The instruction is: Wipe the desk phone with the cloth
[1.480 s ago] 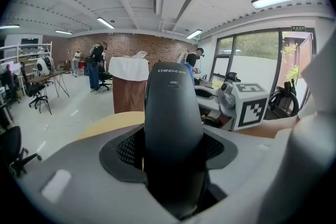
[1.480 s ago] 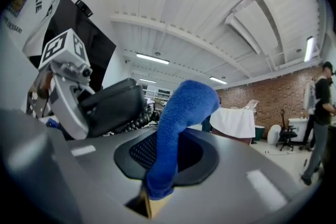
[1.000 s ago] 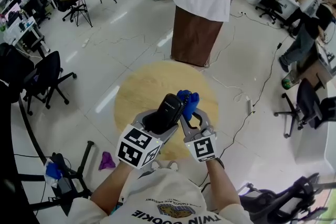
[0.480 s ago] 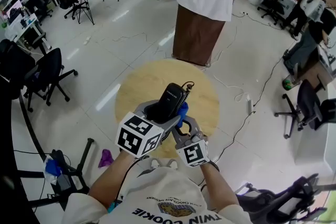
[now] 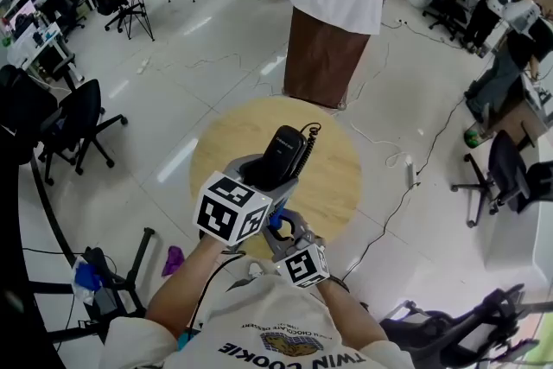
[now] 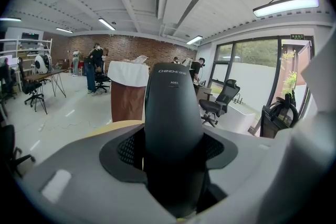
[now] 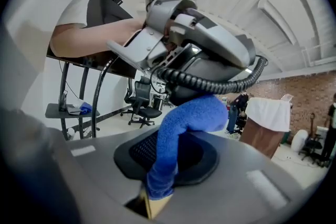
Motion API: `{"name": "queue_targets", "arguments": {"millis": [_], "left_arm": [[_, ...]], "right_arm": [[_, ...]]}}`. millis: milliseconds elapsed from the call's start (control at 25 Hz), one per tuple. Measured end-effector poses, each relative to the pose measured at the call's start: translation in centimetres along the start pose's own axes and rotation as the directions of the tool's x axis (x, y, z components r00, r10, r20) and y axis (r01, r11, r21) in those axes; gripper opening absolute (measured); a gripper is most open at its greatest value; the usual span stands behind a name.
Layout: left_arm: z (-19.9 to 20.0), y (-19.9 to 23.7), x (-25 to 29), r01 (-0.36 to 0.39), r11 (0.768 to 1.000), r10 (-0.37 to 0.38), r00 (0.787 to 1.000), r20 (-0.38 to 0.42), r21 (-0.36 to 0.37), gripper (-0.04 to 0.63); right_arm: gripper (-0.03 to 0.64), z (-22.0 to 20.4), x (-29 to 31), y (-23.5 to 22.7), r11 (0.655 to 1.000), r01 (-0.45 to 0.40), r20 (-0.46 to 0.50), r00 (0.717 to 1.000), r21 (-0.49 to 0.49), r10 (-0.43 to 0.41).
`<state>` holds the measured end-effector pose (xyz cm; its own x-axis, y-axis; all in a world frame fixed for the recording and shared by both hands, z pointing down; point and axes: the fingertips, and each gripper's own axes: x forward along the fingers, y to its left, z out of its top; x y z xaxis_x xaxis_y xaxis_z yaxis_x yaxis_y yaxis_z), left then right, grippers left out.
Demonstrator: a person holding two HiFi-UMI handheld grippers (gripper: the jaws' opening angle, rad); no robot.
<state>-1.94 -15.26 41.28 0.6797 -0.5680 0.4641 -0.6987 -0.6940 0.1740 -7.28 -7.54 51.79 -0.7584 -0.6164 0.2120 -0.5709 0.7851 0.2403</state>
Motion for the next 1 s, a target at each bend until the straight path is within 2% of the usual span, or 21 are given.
{"name": "queue_targets", "arguments": {"millis": [280, 560, 800, 920, 1000], "left_arm": [[0.5, 0.6, 0.4, -0.006, 1.0, 0.006, 1.0, 0.008, -0.001, 0.267], [-0.5, 1.4, 0.7, -0.019, 1.0, 0.018, 1.0, -0.008, -0.013, 0.267], [-0.6, 2.1, 0.6, -0.038, 0.999, 0.038, 0.999, -0.008, -0.021, 0.267], [-0.7, 3.3, 0.5, -0.069, 0.997, 0.068, 0.998, -0.013, -0.02, 0.267], [-0.8, 4.1, 0.4, -0.085, 0.996, 0.085, 0.996, -0.013, -0.03, 0.267]], "right_arm": [[0.06, -0.8, 0.5, 3.9, 0.996, -0.081, -0.012, 0.997, 0.028, 0.082], [0.06, 2.2, 0.2, 6.3, 0.989, -0.147, 0.026, 0.989, 0.008, 0.147], [0.06, 2.1, -0.7, 6.4, 0.989, -0.149, 0.024, 0.989, 0.008, 0.148], [0.06, 2.4, -2.3, 5.9, 0.989, -0.135, 0.026, 0.991, 0.061, 0.133], [0.06, 2.8, -3.3, 4.8, 0.99, -0.098, 0.047, 0.994, 0.098, 0.094]]}}
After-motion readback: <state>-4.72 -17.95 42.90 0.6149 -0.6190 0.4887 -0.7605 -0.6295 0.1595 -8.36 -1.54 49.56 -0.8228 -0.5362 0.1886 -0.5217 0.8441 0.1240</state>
